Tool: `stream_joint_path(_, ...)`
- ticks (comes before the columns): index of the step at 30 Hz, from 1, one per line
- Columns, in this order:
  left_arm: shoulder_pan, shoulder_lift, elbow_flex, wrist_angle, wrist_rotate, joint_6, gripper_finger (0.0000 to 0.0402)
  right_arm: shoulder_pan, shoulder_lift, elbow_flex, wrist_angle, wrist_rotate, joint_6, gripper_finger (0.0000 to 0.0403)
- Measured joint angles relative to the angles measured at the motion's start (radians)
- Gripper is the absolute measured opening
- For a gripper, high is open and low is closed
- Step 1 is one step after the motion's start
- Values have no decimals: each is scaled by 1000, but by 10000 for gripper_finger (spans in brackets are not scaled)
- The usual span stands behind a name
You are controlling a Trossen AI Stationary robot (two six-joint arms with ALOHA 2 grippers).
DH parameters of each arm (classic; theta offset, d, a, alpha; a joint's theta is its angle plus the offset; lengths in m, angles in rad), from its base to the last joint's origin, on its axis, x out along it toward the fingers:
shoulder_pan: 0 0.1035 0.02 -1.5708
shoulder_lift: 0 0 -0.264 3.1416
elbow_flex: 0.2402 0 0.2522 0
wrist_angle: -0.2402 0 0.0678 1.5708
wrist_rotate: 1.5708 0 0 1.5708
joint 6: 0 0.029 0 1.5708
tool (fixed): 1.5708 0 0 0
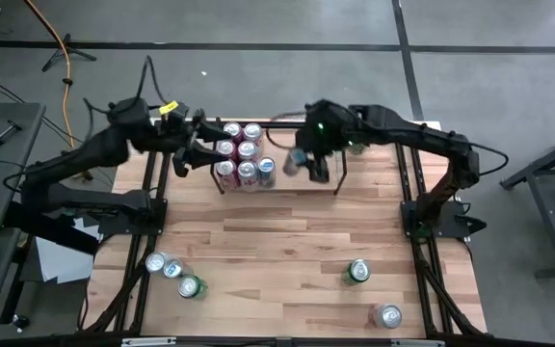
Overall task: Place canned beverage on shelf
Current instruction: Put the right blue soda can on the shelf aligned with the other blue soda can
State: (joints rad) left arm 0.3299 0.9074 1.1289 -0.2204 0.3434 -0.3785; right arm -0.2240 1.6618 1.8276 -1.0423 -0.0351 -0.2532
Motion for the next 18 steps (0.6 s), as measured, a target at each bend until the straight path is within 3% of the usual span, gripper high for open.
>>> stream_joint_path(3,-54,-10,69,-133,-181,63,270,-51,65,23,11,29,-25,213)
stream_joint_path(6,-99,-17,88,-140,-271,75,270,-90,141,43,6,56,-45,213)
stream_joint_path(18,-162,-17,89,-127,-330,69,270,-131,299,56,37,-45,-90,216)
